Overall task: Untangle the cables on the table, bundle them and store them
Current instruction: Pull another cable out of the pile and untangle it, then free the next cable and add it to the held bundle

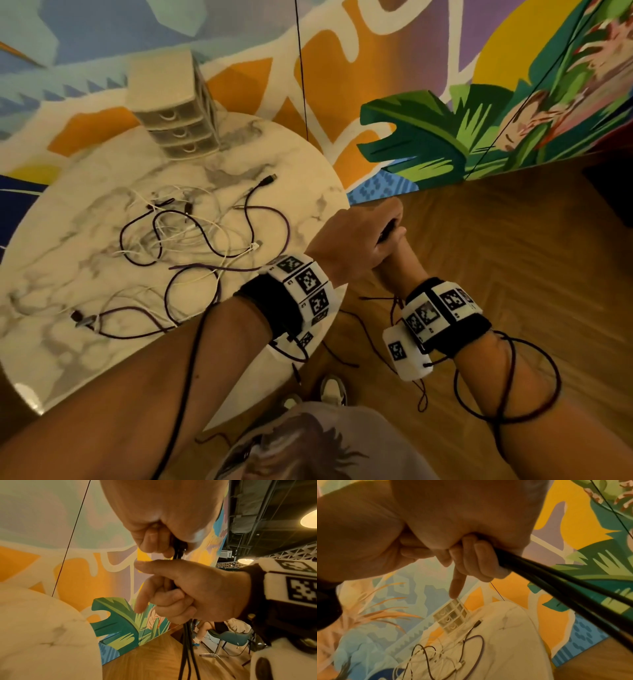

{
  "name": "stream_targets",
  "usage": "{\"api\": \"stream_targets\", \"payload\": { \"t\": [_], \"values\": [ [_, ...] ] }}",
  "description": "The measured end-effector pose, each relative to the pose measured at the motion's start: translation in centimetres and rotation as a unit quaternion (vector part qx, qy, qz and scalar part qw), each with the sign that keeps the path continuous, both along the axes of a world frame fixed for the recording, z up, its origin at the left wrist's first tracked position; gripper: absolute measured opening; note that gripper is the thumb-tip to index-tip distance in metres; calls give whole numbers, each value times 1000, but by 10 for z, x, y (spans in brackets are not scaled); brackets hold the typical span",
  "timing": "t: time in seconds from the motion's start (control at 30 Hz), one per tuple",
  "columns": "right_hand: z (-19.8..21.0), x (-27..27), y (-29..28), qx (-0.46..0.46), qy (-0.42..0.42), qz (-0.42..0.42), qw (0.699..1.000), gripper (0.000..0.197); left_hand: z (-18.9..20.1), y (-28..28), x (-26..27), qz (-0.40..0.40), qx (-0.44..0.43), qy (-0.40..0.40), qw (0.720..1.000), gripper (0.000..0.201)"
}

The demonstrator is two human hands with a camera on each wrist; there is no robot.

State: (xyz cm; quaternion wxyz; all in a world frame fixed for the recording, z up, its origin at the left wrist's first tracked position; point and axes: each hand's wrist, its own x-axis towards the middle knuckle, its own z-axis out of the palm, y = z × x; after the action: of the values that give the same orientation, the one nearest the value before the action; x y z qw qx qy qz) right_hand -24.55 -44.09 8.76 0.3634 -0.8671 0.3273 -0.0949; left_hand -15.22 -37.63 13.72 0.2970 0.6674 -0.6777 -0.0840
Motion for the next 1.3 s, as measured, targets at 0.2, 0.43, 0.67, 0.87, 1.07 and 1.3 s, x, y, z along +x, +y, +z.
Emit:
{"api": "stream_targets", "payload": {
  "t": [0.2,0.43,0.67,0.87,1.07,1.3],
  "values": [
    [6,16,17,7,-130,75,989,25,3,13,20,-40,-3,15,999,18],
    [-10,14,27,199,-22,-74,977,42,-24,64,43,33,117,47,992,40],
    [-29,-2,51,257,24,-106,960,58,-136,166,60,-60,462,-248,850,43],
    [-54,-6,92,305,63,-80,947,47,-126,174,55,-9,348,-241,906,26],
    [-57,9,124,245,124,34,961,37,-100,167,46,31,148,-258,954,20],
    [-35,17,131,190,103,42,975,37,-105,196,69,155,285,-108,940,33]
  ]
}}
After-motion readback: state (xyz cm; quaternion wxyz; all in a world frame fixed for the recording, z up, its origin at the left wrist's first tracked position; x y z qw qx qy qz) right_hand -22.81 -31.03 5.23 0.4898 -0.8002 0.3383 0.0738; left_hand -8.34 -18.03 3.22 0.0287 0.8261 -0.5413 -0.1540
